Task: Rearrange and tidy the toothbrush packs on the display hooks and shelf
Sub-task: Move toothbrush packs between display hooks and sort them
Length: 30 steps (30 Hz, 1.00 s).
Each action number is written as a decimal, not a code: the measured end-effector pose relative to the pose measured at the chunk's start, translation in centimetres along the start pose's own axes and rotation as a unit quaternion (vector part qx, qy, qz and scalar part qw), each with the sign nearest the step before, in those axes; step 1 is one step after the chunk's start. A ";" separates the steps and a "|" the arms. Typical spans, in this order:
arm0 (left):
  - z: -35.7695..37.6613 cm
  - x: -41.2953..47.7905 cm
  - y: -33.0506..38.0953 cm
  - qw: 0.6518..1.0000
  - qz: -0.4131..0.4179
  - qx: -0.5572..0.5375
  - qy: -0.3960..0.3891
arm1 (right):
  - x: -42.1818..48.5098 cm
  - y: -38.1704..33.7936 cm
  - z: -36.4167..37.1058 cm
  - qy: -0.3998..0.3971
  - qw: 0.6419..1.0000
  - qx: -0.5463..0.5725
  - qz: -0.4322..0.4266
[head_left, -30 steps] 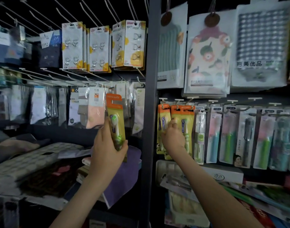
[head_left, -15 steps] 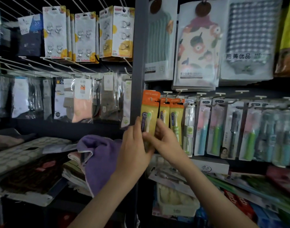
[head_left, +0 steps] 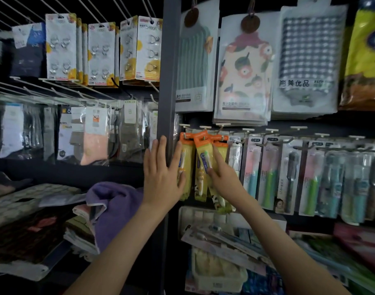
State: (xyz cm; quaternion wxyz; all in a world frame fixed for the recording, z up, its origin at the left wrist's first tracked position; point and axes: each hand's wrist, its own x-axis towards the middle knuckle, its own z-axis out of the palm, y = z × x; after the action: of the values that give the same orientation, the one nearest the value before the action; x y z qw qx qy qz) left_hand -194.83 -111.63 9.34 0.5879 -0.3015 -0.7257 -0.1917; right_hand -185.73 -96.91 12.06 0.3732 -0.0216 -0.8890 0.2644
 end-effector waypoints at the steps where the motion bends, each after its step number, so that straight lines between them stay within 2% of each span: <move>1: 0.2 0.0 0.0 1.000 0.000 0.000 0.011 | 0.4 0.2 0.3 0.011 1.000 -0.003 0.004; 12: 0.9 -0.1 -0.4 0.998 0.017 -0.024 0.049 | 1.4 1.4 3.7 0.096 0.995 0.032 -0.017; 16: 0.9 -0.1 -0.4 0.998 0.018 -0.029 0.053 | 1.4 1.9 3.6 0.099 0.994 0.036 -0.037; 24: 1.1 -0.1 -0.5 0.997 0.019 -0.043 0.056 | 1.1 2.8 2.7 0.129 0.988 -0.009 -0.078; 30: 0.9 -0.2 -0.5 0.997 0.017 -0.049 0.052 | 1.2 2.7 3.1 0.140 0.986 -0.054 -0.075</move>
State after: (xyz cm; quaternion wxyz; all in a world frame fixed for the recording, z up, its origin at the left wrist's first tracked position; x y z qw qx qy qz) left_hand -195.80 -111.44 8.98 0.6125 -0.3318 -0.6788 -0.2324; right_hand -189.08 -95.76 9.74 0.5108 -0.0119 -0.8402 0.1815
